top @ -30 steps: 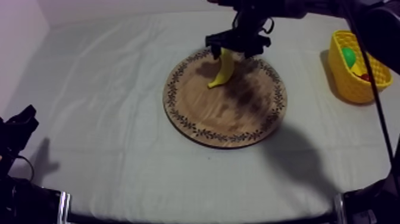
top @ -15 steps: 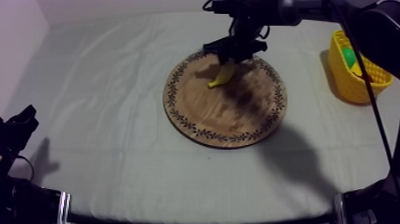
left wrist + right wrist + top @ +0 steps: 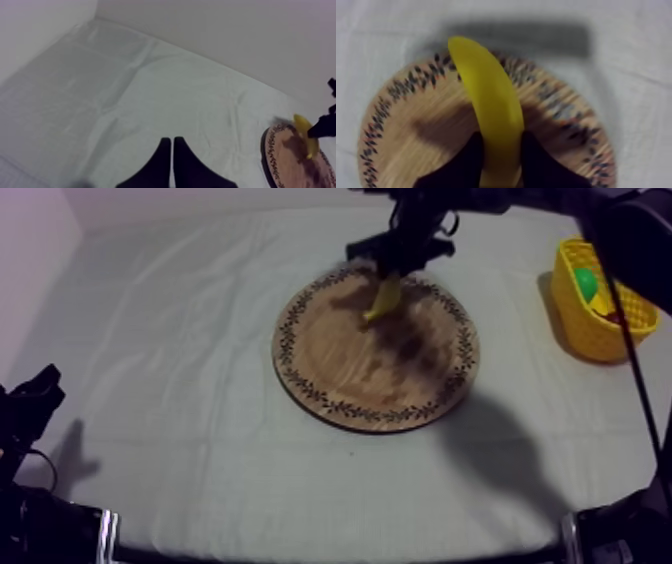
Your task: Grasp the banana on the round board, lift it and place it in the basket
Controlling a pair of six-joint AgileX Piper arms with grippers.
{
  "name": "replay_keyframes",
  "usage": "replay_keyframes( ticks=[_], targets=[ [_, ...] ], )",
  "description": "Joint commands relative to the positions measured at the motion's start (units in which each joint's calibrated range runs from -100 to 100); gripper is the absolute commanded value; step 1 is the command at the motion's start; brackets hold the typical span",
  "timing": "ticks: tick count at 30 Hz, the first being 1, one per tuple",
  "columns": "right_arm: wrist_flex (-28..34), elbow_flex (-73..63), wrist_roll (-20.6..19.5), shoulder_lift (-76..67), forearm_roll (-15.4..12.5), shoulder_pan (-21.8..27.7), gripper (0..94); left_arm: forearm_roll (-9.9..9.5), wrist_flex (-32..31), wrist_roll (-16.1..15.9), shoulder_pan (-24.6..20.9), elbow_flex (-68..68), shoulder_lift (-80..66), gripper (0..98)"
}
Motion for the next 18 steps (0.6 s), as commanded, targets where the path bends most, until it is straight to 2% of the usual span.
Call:
replay_keyframes(
  ticks=[1, 10, 18],
  targets=[
    [1.44, 0.21, 1.04, -5.21, -0.68, 1.01, 15.3, 0.02, -0.01, 0.0, 0.01, 0.04, 0.03, 0.1],
    [4.06, 11.62, 4.7, -25.19, -0.15, 6.87, 16.5, 0.02, -0.01, 0.0, 0.01, 0.04, 0.03, 0.1],
    [4.68, 26.28, 10.25, -41.53, -1.89, 14.66, 15.8, 0.02, -0.01, 0.0, 0.01, 0.04, 0.03, 0.1]
  ],
)
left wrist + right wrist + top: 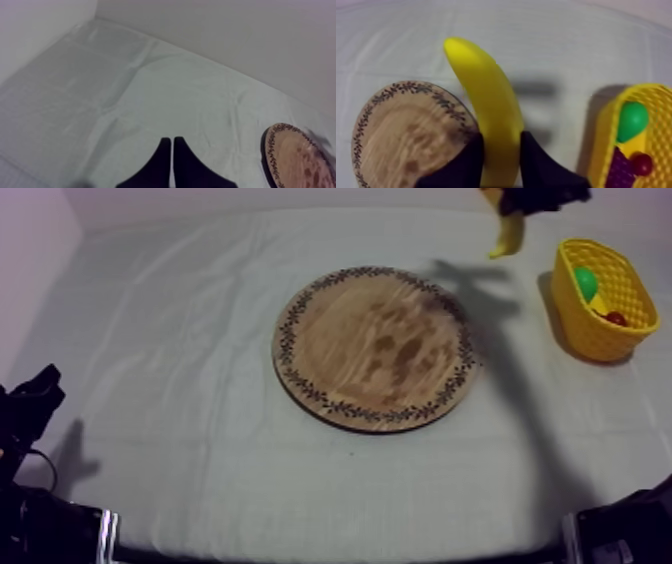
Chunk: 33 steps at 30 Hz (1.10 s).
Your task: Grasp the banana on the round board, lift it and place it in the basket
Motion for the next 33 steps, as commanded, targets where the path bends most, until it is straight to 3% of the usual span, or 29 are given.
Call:
replay_keyframes(
  ticks=[1, 9, 18, 33],
  targets=[
    [-0.15, 6.14, 2.13, -8.13, -0.59, 3.22, 15.8, 0.02, -0.01, 0.0, 0.01, 0.04, 0.03, 0.1],
    [1.06, 15.45, 7.0, -17.3, -1.77, 10.02, 14.6, 0.02, -0.01, 0.0, 0.01, 0.04, 0.03, 0.1],
    [-2.08, 17.75, 10.74, -16.04, -2.94, 16.66, 14.1, 0.02, -0.01, 0.0, 0.01, 0.04, 0.03, 0.1],
    [-8.81, 8.75, 9.57, 5.44, -1.39, 20.19, 15.4, 0.02, -0.01, 0.0, 0.01, 0.04, 0.03, 0.1]
  ],
)
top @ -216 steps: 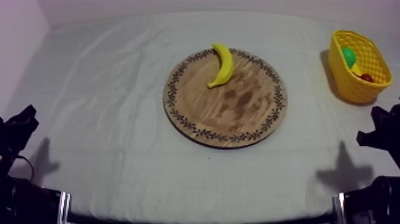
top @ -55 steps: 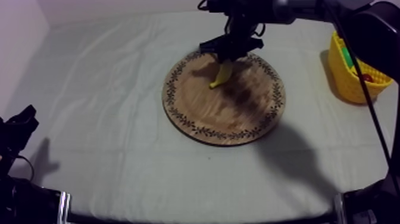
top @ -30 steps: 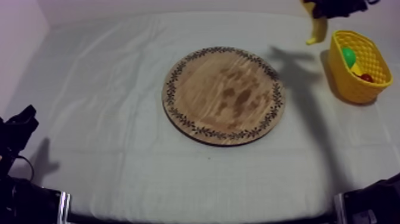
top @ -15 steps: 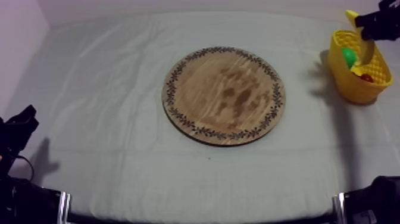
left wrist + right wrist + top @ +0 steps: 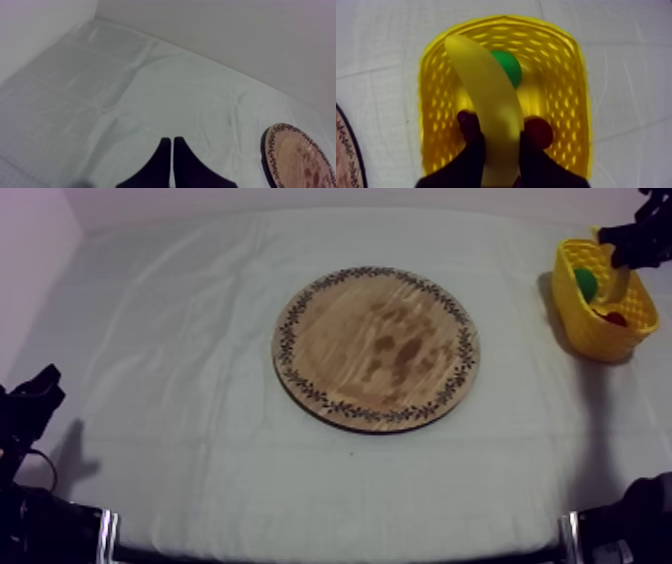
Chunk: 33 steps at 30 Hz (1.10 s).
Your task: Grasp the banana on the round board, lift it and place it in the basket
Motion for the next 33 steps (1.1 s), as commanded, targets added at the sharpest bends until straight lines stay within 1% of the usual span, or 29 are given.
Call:
replay_keyframes(
  ticks=[1, 5, 8, 14, 15, 17, 18, 21, 23, 24, 25, 27, 28, 30, 31, 33],
  targets=[
    [-0.34, -1.88, -0.18, 5.14, -0.02, 0.15, 15.4, 0.02, -0.01, 0.0, 0.01, 0.04, 0.03, 0.1],
    [-1.44, -4.17, -0.19, 9.23, 0.09, 0.36, 15.4, 0.02, -0.01, 0.0, 0.01, 0.04, 0.03, 0.1],
    [-2.04, -4.72, 0.06, 10.9, -0.09, 0.27, 19.5, 0.02, -0.01, 0.0, 0.01, 0.04, 0.03, 0.1],
    [-2.56, -5.0, -1.42, 11.71, -0.85, -0.01, 21.4, 0.02, -0.01, 0.0, 0.01, 0.04, 0.03, 0.1],
    [-2.41, -5.06, -1.24, 11.59, -1.11, -0.08, 26.1, 0.02, -0.01, 0.0, 0.01, 0.04, 0.03, 0.1],
    [-2.21, -5.11, -1.25, 11.29, -1.39, -0.24, 40.2, 0.02, -0.01, 0.0, 0.01, 0.04, 0.03, 0.1],
    [-2.11, -5.08, -1.16, 11.1, -1.52, -0.31, 45.6, 0.02, -0.01, 0.0, 0.01, 0.04, 0.03, 0.1],
    [-1.91, -4.61, -1.37, 10.51, -1.37, -0.64, 55.0, 0.02, -0.01, 0.0, 0.01, 0.04, 0.03, 0.1],
    [-2.19, -4.0, -1.71, 10.03, -1.2, -0.8, 57.5, 0.02, -0.01, 0.0, 0.01, 0.04, 0.03, 0.1],
    [-2.54, -3.56, -1.82, 9.73, -1.17, -0.84, 57.1, 0.02, -0.01, 0.0, 0.01, 0.04, 0.03, 0.1],
    [-3.05, -3.03, -1.84, 9.34, -1.2, -0.85, 54.8, 0.02, -0.01, 0.0, 0.01, 0.04, 0.03, 0.1],
    [-4.19, -1.75, -1.63, 8.25, -1.41, -0.74, 48.1, 0.02, -0.01, 0.0, 0.01, 0.04, 0.03, 0.1],
    [-4.66, -0.99, -1.46, 7.47, -1.59, -0.66, 42.6, 0.02, -0.01, 0.0, 0.01, 0.04, 0.03, 0.1],
    [-5.58, 0.95, -1.38, 5.32, -1.81, -0.55, 25.1, 0.02, -0.01, 0.0, 0.01, 0.04, 0.03, 0.1],
    [-6.19, 2.23, -1.53, 3.93, -1.9, -0.44, 17.8, 0.02, -0.01, 0.0, 0.01, 0.04, 0.03, 0.1],
    [-7.81, 5.64, -1.67, 0.43, -2.35, -0.15, 9.1, 0.02, -0.01, 0.0, 0.01, 0.04, 0.03, 0.1]
  ],
)
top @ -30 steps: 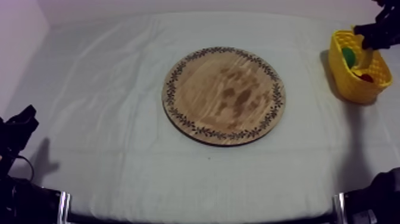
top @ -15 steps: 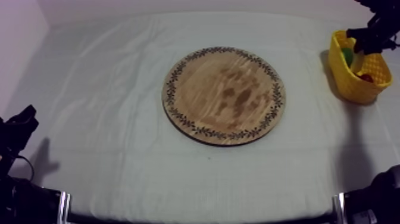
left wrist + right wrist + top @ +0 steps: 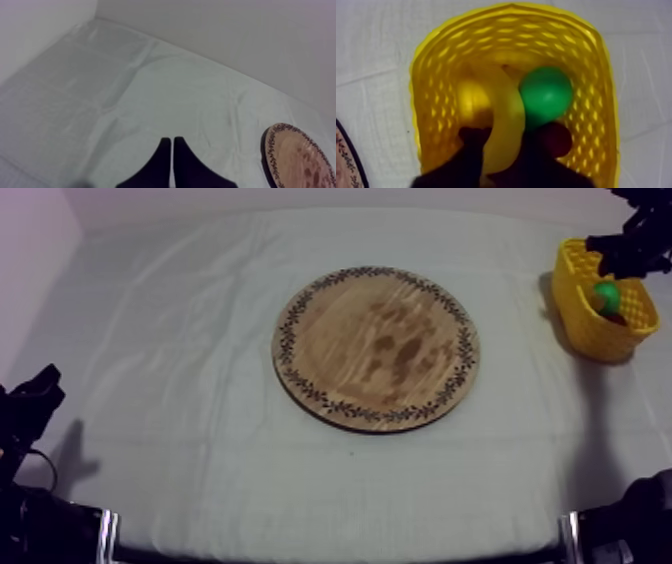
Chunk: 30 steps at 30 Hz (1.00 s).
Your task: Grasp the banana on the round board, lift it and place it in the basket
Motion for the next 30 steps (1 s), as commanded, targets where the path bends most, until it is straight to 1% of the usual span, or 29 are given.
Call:
replay_keyframes(
  ticks=[1, 5, 9, 12, 15, 19, 23, 26, 30],
  targets=[
    [-1.89, 4.88, 0.13, -5.15, -0.6, 0.23, 6.6, 0.02, -0.01, 0.0, 0.01, 0.04, 0.03, 0.1],
    [-6.13, 15.3, 0.56, -15.09, -1.77, -0.04, 2.1, 0.02, -0.01, 0.0, 0.01, 0.04, 0.03, 0.1],
    [-10.29, 27.81, -0.65, -26.7, -1.69, -1.7, 1.1, 0.02, -0.01, 0.0, 0.01, 0.04, 0.03, 0.1],
    [-11.52, 35.92, -0.04, -35.64, -2.92, -3.19, 0.8, 0.02, -0.01, 0.0, 0.01, 0.04, 0.03, 0.1],
    [-11.05, 42.05, 1.74, -44.05, -5.05, -4.83, 0.8, 0.02, -0.01, 0.0, 0.01, 0.04, 0.03, 0.1],
    [-10.04, 48.75, 3.72, -54.37, -6.88, -6.69, 0.7, 0.02, -0.01, 0.0, 0.01, 0.04, 0.03, 0.1],
    [-7.59, 53.91, 6.43, -64.38, -9.21, -8.09, 0.7, 0.02, -0.01, 0.0, 0.01, 0.04, 0.03, 0.1],
    [-5.47, 57.66, 7.23, -72.8, -9.85, -9.8, 0.7, 0.02, -0.01, 0.0, 0.01, 0.04, 0.03, 0.1],
    [-2.34, 62.23, 6.47, -84.51, -8.86, -12.55, 0.7, 0.02, -0.01, 0.0, 0.01, 0.04, 0.03, 0.1]
  ],
)
